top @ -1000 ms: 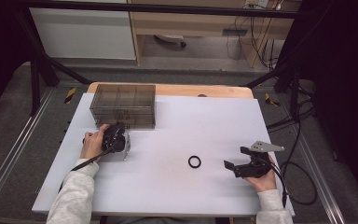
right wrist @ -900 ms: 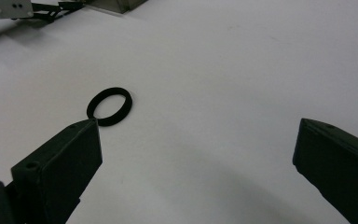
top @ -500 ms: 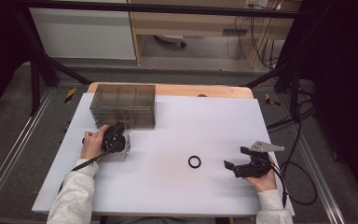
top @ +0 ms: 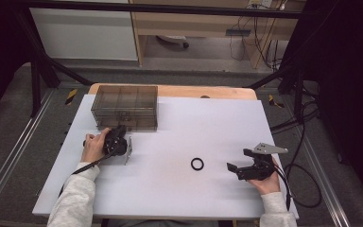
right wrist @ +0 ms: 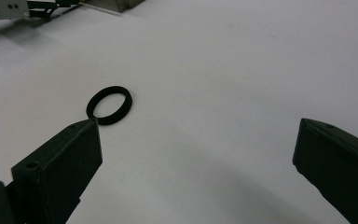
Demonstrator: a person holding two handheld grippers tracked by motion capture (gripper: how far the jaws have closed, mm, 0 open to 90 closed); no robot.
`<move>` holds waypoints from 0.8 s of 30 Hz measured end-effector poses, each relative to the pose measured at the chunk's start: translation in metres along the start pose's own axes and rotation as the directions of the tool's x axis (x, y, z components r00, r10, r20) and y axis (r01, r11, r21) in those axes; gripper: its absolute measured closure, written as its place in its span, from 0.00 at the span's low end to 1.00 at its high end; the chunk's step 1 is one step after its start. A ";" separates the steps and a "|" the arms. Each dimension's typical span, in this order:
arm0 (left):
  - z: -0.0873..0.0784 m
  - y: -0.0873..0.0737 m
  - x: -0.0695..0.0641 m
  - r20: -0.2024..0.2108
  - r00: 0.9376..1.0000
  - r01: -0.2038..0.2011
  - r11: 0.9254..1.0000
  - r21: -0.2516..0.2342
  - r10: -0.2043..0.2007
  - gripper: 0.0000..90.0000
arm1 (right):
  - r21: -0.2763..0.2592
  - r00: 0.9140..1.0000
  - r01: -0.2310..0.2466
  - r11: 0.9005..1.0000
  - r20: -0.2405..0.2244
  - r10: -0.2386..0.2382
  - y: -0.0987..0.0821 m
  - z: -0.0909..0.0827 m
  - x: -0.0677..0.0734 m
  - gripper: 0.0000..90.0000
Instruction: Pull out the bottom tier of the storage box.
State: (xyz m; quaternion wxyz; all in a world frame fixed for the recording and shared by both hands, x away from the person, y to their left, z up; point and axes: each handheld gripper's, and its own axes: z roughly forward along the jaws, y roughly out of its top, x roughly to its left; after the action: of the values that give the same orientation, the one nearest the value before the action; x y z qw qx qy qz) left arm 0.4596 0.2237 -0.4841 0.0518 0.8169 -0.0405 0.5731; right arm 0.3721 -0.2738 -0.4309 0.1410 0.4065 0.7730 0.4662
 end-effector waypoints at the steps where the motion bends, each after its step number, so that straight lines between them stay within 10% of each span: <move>1: -0.001 0.000 0.000 0.002 1.000 -0.001 1.000 0.003 0.001 0.76 | 0.000 1.000 0.000 1.000 0.000 0.000 0.000 0.000 0.000 0.02; 24: -0.011 0.001 -0.005 -0.004 1.000 0.003 1.000 -0.001 -0.003 0.76 | 0.000 1.000 0.001 1.000 0.002 -0.001 0.000 0.000 0.000 0.02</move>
State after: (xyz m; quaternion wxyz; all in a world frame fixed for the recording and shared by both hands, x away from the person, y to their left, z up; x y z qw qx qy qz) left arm 0.4478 0.2241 -0.4855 0.0532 0.8158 -0.0393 0.5746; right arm 0.3721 -0.2733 -0.4309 0.1420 0.4066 0.7729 0.4659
